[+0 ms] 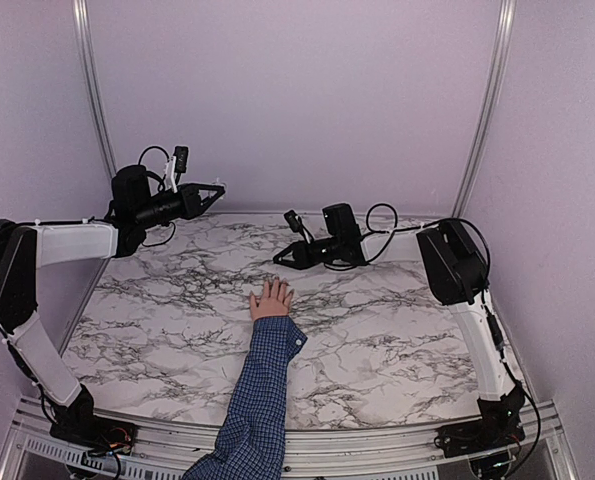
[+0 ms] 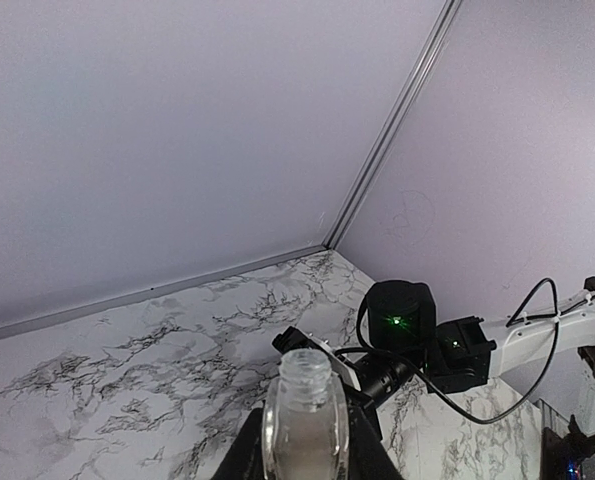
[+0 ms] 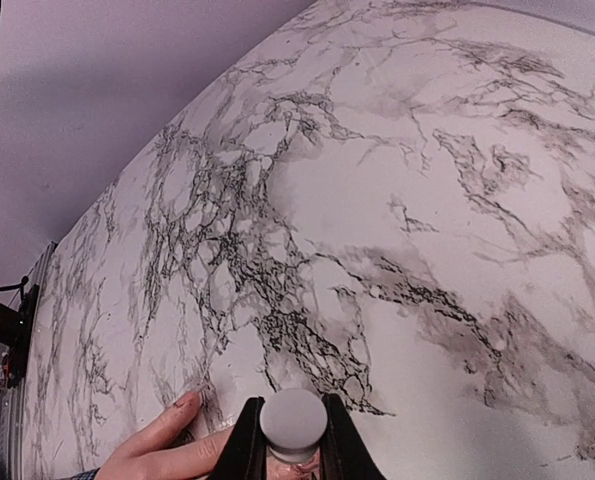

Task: Paint the nails
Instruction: Paint the hand on the nail.

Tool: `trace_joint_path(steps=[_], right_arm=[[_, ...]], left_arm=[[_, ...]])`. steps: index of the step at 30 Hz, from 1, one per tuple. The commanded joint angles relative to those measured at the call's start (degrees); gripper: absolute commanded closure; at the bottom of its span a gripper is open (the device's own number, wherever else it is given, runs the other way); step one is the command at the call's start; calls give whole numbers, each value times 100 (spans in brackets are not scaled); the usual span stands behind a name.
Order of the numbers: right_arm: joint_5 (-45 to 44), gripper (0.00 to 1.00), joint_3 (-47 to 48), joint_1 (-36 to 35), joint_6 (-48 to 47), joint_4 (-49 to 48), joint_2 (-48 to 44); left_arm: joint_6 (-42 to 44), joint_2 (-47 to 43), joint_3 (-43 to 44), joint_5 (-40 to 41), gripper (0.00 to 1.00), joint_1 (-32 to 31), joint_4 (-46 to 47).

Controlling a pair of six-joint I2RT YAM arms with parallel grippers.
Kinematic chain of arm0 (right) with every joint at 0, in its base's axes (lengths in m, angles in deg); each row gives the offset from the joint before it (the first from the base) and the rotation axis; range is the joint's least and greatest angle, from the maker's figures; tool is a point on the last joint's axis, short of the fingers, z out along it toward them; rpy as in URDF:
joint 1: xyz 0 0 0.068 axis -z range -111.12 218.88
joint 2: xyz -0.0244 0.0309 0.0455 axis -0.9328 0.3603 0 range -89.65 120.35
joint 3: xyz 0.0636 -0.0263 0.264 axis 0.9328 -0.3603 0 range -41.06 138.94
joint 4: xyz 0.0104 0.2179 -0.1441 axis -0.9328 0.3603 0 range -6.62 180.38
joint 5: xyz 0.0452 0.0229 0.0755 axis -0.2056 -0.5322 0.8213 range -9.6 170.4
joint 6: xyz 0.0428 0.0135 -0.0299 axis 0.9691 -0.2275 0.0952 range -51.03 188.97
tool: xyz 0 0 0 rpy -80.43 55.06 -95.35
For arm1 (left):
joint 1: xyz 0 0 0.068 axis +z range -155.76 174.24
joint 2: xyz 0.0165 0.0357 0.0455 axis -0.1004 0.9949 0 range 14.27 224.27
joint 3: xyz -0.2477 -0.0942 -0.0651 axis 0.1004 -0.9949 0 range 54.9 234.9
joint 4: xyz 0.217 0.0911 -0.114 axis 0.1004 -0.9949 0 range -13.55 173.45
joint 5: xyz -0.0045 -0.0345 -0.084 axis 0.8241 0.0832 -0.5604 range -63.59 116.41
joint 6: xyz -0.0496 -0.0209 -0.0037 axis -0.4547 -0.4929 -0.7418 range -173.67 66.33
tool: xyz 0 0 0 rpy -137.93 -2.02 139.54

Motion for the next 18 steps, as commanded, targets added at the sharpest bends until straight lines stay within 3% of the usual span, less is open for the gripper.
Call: trace_joint_path(steps=[1,18], right_arm=[[3,100,-2,-48,-37,-66,-43],[5,100,38,-52,-10,-52,53]], left_arm=[[39,-36,6,-63,100,21,262],[42,-35,-8,-50,100,24,258]])
